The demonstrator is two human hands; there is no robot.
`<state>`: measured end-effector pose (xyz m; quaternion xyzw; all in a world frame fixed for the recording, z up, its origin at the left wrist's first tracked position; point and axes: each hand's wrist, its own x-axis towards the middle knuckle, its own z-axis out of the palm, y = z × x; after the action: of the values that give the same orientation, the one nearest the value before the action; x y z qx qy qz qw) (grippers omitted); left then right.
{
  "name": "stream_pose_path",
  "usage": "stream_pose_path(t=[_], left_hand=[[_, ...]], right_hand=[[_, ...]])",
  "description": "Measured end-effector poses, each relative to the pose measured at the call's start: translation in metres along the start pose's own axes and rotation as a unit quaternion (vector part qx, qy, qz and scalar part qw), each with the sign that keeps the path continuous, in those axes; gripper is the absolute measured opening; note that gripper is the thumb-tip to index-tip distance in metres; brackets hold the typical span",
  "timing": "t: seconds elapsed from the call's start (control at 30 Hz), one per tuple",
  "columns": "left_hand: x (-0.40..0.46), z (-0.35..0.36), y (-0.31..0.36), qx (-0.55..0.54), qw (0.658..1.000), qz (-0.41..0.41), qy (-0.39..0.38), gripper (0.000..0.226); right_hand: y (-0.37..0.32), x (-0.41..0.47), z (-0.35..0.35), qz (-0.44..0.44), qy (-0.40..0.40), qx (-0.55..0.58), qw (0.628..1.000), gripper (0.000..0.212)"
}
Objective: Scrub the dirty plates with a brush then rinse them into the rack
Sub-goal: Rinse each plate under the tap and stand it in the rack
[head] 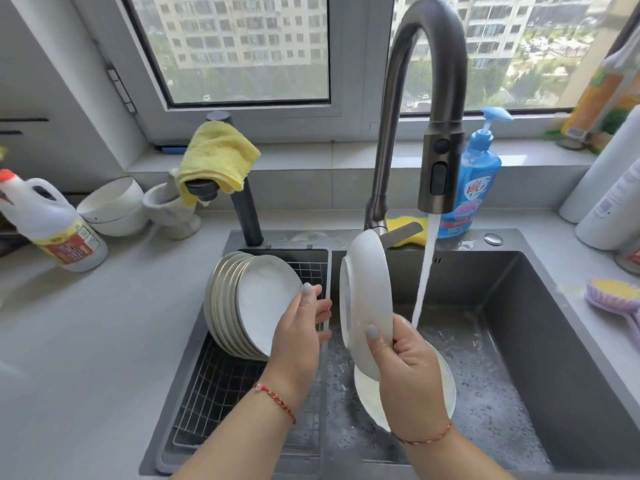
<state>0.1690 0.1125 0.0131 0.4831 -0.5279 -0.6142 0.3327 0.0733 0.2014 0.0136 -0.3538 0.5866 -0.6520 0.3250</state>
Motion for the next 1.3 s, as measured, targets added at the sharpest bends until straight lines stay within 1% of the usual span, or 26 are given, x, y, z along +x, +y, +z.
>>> stream_pose_path(t=[0.17, 0.23, 0.3, 0.37, 0.43, 0.53, 0.63, 0.77, 0.87, 0.97, 1.1, 1.3], left_hand=[[0.009, -0.046, -0.002, -0.033, 0.993, 0.031, 0.107, 0.042], [0.012, -0.06, -0.002, -0.047, 0.991, 0.037, 0.122, 0.046], [0.015, -0.074, -0.003, -0.067, 0.991, 0.033, 0.112, 0.051], [0.018, -0.084, -0.005, -0.089, 0.992, 0.02, 0.09, 0.051], [0.02, -0.093, -0.009, -0.092, 0.993, 0.004, 0.078, 0.054], [0.024, -0.105, -0.015, -0.092, 0.993, -0.003, 0.068, 0.062], [0.029, -0.112, -0.019, -0.096, 0.994, -0.015, 0.058, 0.066], [0.035, -0.119, -0.023, -0.086, 0.995, -0.02, 0.05, 0.075], [0.039, -0.121, -0.026, -0.073, 0.996, -0.032, 0.045, 0.072], [0.041, -0.122, -0.029, -0.049, 0.997, -0.036, 0.044, 0.076], [0.042, -0.124, -0.027, -0.048, 0.997, -0.033, 0.042, 0.089], [0.04, -0.123, -0.028, -0.042, 0.997, -0.029, 0.056, 0.087]], right_hand=[[-0.017, 0.011, 0.04, -0.016, -0.058, 0.031, 0.998, 0.015], [-0.011, 0.02, 0.058, -0.014, -0.075, 0.018, 0.997, 0.01], [0.004, 0.029, 0.079, 0.005, -0.084, 0.004, 0.996, 0.013], [0.023, 0.037, 0.098, 0.02, -0.082, -0.031, 0.996, 0.013], [0.041, 0.043, 0.114, 0.039, -0.074, -0.085, 0.993, 0.022], [0.058, 0.045, 0.132, 0.067, -0.066, -0.112, 0.989, 0.023], [0.066, 0.045, 0.144, 0.082, -0.065, -0.144, 0.984, 0.03], [0.08, 0.046, 0.158, 0.09, -0.079, -0.177, 0.977, 0.021], [0.085, 0.047, 0.168, 0.092, -0.078, -0.187, 0.975, 0.028], [0.088, 0.05, 0.175, 0.09, -0.088, -0.194, 0.973, 0.018], [0.097, 0.056, 0.182, 0.094, -0.105, -0.217, 0.966, 0.02], [0.105, 0.059, 0.181, 0.088, -0.136, -0.222, 0.961, 0.023]])
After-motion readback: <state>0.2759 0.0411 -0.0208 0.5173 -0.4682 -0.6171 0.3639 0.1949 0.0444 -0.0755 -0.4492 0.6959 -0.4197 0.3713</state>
